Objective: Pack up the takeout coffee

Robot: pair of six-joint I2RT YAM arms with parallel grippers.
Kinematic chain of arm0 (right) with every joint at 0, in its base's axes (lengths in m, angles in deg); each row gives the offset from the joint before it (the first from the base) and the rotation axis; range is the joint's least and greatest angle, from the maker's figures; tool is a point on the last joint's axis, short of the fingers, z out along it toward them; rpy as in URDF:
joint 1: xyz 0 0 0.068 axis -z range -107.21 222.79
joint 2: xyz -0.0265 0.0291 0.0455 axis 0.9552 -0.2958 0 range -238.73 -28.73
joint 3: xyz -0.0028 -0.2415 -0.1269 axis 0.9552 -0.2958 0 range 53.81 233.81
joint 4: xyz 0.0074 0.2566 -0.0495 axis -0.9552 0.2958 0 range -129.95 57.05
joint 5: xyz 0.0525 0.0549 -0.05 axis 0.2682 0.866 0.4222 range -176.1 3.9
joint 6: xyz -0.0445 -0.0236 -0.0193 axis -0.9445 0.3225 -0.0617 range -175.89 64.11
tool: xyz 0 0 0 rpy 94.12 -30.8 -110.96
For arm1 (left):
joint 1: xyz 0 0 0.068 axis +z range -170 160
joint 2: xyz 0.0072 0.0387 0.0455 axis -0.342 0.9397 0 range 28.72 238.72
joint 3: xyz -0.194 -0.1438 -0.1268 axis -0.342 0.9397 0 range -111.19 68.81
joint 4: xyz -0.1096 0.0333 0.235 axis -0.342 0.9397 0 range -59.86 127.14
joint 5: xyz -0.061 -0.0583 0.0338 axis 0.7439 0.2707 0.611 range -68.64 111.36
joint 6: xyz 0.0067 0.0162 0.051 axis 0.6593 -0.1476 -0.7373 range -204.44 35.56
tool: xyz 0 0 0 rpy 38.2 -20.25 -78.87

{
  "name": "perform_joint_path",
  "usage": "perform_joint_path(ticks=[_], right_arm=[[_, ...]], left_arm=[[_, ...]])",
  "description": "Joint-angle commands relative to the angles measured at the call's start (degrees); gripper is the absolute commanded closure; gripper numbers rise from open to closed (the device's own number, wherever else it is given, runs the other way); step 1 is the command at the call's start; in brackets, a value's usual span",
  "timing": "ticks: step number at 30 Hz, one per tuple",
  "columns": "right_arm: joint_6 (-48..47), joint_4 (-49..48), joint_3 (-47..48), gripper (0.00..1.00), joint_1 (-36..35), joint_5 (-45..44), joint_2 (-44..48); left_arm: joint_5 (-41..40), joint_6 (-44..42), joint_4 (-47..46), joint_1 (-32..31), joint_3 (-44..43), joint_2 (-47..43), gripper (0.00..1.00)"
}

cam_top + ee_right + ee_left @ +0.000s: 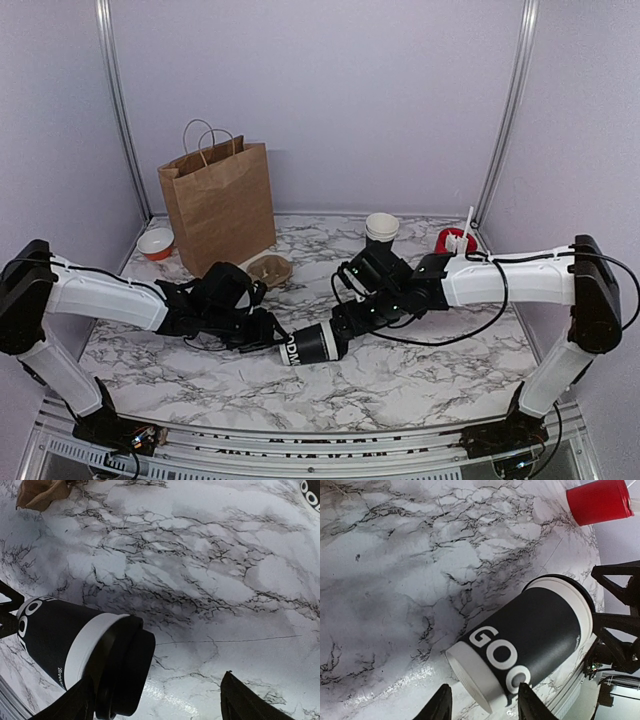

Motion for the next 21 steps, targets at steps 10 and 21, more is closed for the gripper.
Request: perform_joint_path(ticks=[10, 21], right_arm=[[9.54, -9.37, -3.74, 0.22, -0.65, 6.76, 4.22], [8.84, -1.8, -2.38, 0.34, -0.54, 0.56, 2.16]], left_arm=[[1.59, 2.11, -2.5, -1.51, -2.17, 6.83, 0.6], [1.48, 2.29, -2.15, -1.51, -2.79, 8.47, 0.64]])
